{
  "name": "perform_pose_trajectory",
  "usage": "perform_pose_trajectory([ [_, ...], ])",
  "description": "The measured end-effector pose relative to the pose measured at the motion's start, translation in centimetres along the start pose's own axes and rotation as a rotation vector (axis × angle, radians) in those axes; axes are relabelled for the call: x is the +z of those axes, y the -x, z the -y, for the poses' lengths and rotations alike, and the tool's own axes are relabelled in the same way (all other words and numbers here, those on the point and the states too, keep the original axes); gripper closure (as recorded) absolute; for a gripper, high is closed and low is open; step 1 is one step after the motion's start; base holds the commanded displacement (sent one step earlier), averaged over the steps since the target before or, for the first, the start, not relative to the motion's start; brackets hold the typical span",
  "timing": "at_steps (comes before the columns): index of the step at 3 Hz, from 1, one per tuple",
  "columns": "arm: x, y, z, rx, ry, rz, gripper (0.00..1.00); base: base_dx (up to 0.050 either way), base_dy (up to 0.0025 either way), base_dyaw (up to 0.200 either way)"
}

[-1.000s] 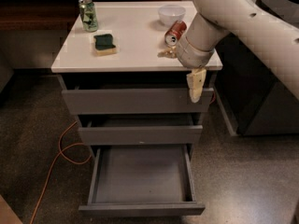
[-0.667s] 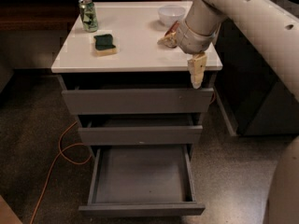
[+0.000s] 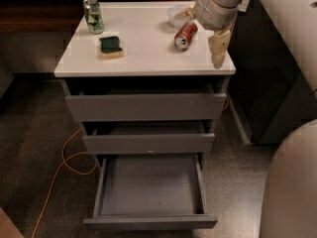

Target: Place coke can into bottom drawer

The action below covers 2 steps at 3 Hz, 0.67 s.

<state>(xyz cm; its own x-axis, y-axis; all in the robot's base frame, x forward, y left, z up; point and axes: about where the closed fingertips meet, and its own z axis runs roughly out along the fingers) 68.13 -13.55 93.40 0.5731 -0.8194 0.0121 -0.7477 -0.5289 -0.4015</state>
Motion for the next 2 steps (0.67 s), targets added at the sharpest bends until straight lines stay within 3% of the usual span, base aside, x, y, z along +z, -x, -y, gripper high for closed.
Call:
perform_pose_trajectory([
  [2,0.00,0.00,0.00,0.000,0.000,0.000,0.00,0.050,0.00001,0.000],
])
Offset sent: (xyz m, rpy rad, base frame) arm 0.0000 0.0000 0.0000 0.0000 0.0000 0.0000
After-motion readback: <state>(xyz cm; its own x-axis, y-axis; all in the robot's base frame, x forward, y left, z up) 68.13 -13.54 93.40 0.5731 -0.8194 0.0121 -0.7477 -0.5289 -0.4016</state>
